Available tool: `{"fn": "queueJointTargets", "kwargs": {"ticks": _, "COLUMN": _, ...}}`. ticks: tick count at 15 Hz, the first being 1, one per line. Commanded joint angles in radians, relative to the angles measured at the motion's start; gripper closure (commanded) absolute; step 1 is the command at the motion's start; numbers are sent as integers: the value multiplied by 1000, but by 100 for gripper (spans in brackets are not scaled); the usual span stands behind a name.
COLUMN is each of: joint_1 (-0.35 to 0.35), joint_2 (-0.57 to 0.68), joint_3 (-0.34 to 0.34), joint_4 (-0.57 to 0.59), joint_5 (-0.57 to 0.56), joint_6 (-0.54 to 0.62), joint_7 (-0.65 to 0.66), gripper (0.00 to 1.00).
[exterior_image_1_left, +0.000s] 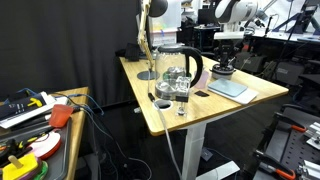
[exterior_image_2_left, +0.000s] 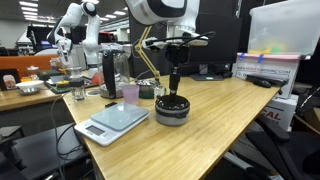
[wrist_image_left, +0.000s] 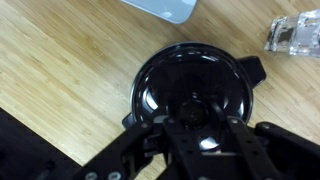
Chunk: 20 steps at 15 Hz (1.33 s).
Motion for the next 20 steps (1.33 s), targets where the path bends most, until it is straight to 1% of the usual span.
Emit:
{"fn": "queueJointTargets", "kwargs": {"ticks": 1, "joint_1": 2, "joint_2": 16, "joint_3": -8, "joint_4": 19, "joint_5": 12, "joint_6": -4, "joint_7": 14, "gripper": 92}}
{"fn": "queueJointTargets", "kwargs": {"ticks": 6, "joint_1": 5, "joint_2": -28, "joint_3": -7, "joint_4": 13, "joint_5": 11, "joint_6": -1, "joint_7": 6, "gripper": 92}}
{"fn": "queueJointTargets", "kwargs": {"ticks": 12, "joint_1": 31, "joint_2": -111, "joint_3": -6, "joint_4": 13, "joint_5": -17, "joint_6": 9, "joint_7": 18, "gripper": 92}}
{"fn": "queueJointTargets", "kwargs": {"ticks": 14, "joint_1": 45, "joint_2": -127, "joint_3": -21, "joint_4": 12, "joint_5": -51, "joint_6": 34, "joint_7": 69, "gripper": 92}}
{"fn": "queueJointTargets", "kwargs": {"ticks": 16, "joint_1": 51, "joint_2": -156, "joint_3": -44, "joint_4": -9, "joint_5": -110, "joint_6": 75, "joint_7": 143, "gripper": 92}}
{"fn": "queueJointTargets", "kwargs": {"ticks": 18, "joint_1": 49, "joint_2": -200, "joint_3": -69, "joint_4": -48, "joint_5": -173, "joint_6": 102, "joint_7": 212, "gripper": 92}}
{"fn": "queueJointTargets", "kwargs": {"ticks": 20, "joint_1": 40, "joint_2": -258, "joint_3": -87, "joint_4": -104, "joint_5": -218, "joint_6": 100, "joint_7": 264, "gripper": 92}}
